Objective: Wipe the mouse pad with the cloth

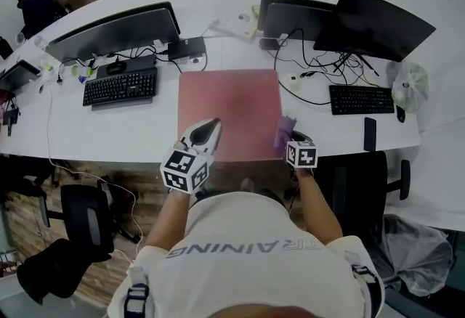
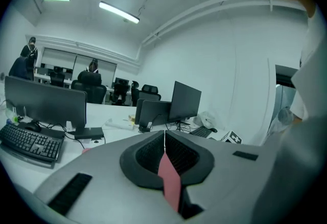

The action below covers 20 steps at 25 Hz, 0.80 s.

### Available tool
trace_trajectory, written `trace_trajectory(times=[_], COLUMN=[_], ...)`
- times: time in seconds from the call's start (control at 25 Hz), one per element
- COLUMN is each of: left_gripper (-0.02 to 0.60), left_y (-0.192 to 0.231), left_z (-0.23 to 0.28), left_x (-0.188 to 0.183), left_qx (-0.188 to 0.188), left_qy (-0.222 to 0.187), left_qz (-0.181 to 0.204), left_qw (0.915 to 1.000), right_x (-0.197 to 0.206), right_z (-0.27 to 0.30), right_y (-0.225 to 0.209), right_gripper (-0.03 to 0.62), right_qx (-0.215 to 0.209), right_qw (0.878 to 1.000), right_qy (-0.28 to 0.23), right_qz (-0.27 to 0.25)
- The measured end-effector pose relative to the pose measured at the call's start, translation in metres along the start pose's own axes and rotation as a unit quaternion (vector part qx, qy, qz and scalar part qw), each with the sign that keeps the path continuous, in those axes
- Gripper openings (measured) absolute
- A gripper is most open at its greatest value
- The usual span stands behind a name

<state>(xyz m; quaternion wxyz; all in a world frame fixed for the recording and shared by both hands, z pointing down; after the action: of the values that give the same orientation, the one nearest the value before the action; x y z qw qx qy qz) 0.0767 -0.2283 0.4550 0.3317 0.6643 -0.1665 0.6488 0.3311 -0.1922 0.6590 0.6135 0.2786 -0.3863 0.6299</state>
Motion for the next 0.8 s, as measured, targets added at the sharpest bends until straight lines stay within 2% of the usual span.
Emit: trace_trajectory(times=[0.16,0.36,0.56,0.8], left_gripper=[0.032,0.032,0.032,0.032], left_y=[0.021,0.056,0.101,0.123], left_z=[-0.014,-0.04,-0.074,-0.107], left_x=[-0.029,-0.06,-0.088,-0.109], left_qx=[-0.005,-0.029,-0.072,-0.089], left_qy=[-0.025,-0.056,-0.086,-0.107], left_qz=[0.017,0.028,0.032,0.054], left_qw=[0.9995,0.9976,0.9931,0.9887], right_x=[-0.064,-0.139,-0.21,-0.268], right_z=[-0.01,-0.034,-0.072,-0.11], right_y=[0.028,0.079,0.137,0.196], right_gripper=[0.091,0.091,0.091,0.091], right_qx=[-0.006,-0.029,-0.063,-0.088], right_qw=[0.997,0.984,0.962,0.933], right_qy=[-0.081,-0.173,-0.262,-0.344], right_qz=[0.0,-0.015,-0.032,-0.066])
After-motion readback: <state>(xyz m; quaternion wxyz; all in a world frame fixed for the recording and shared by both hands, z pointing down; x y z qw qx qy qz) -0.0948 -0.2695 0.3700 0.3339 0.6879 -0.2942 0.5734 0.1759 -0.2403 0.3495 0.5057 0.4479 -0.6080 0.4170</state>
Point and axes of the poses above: the fingertips, and each gripper's own axes: z forward along the fingers, y to its left, x out of its underside, the point moved 2 cm from there along -z, backward along the fingers, and after that the axes turned 13 degrees about -y, right-handed, at the moved point
